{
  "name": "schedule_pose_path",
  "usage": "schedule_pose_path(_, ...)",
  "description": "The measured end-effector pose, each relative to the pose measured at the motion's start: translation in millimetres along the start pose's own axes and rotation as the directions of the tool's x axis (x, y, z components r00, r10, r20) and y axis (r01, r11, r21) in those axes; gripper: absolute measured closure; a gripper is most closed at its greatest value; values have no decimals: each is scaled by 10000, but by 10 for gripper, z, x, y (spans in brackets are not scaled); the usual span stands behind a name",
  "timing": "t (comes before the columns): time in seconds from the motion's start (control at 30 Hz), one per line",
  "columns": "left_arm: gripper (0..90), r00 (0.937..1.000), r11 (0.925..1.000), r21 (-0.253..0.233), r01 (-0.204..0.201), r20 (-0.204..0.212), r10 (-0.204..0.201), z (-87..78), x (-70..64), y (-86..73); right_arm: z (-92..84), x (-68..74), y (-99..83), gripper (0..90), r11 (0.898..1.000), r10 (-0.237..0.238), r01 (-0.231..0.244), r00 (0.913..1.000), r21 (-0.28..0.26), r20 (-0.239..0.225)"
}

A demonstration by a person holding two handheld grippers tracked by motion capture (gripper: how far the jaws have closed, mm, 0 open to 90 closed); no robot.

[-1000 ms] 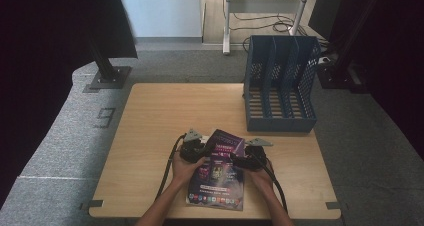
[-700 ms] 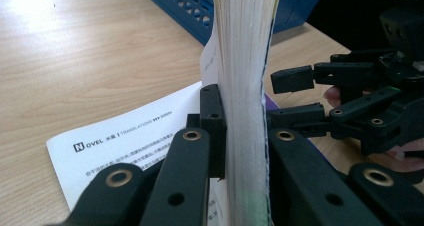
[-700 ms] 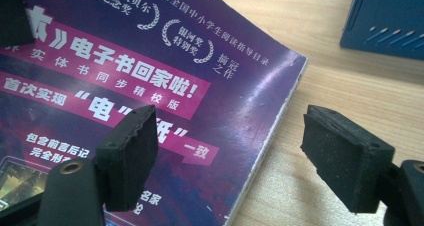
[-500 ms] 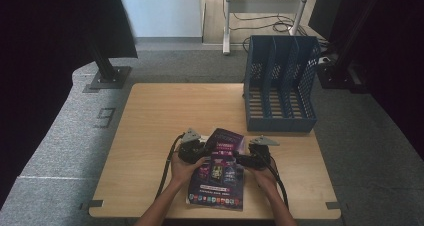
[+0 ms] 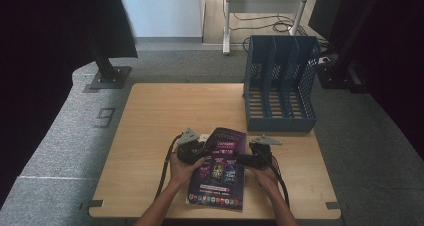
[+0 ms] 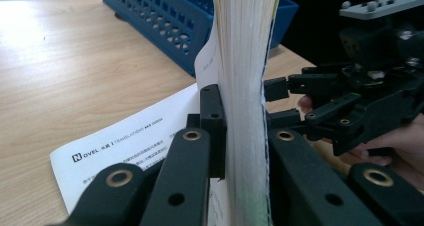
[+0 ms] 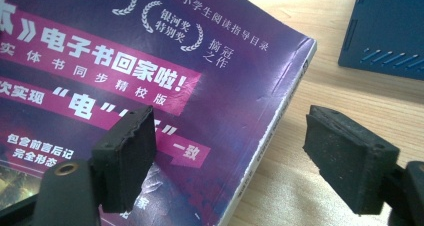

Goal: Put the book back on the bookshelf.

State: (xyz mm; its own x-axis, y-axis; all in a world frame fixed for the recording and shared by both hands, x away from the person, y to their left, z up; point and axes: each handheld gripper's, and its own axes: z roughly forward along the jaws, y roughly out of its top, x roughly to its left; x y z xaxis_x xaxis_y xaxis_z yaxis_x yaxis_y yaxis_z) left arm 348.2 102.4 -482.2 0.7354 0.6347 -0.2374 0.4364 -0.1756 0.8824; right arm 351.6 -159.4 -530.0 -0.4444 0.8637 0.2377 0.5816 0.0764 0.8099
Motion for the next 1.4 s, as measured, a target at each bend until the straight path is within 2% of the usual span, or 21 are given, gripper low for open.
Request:
schedule_pose_path(0.2, 843, 9998, 9998, -92, -184, 81, 184, -17, -51, 42, -47, -32, 30, 196, 9997, 110, -115, 9997, -210, -218)
schedule_pose_path(0.73, 843, 9997, 9996, -187, -197, 125, 200, -23, -60, 36, -37, -23, 29, 213, 9999, 121, -127, 9961, -72, -874)
schedule_pose_path(0.97, 843, 9998, 9997, -168, -151, 135, 153, -18, -40, 35, -46, -20, 32, 224, 9999, 120, -127, 9966, -77, -812)
schedule_pose_path(1.4, 842, 10000, 10000, -38, -23, -3, 23, 19, -5, 24, -126, -62, 54, 312, 9997, 200, -212, 9970, -145, -751)
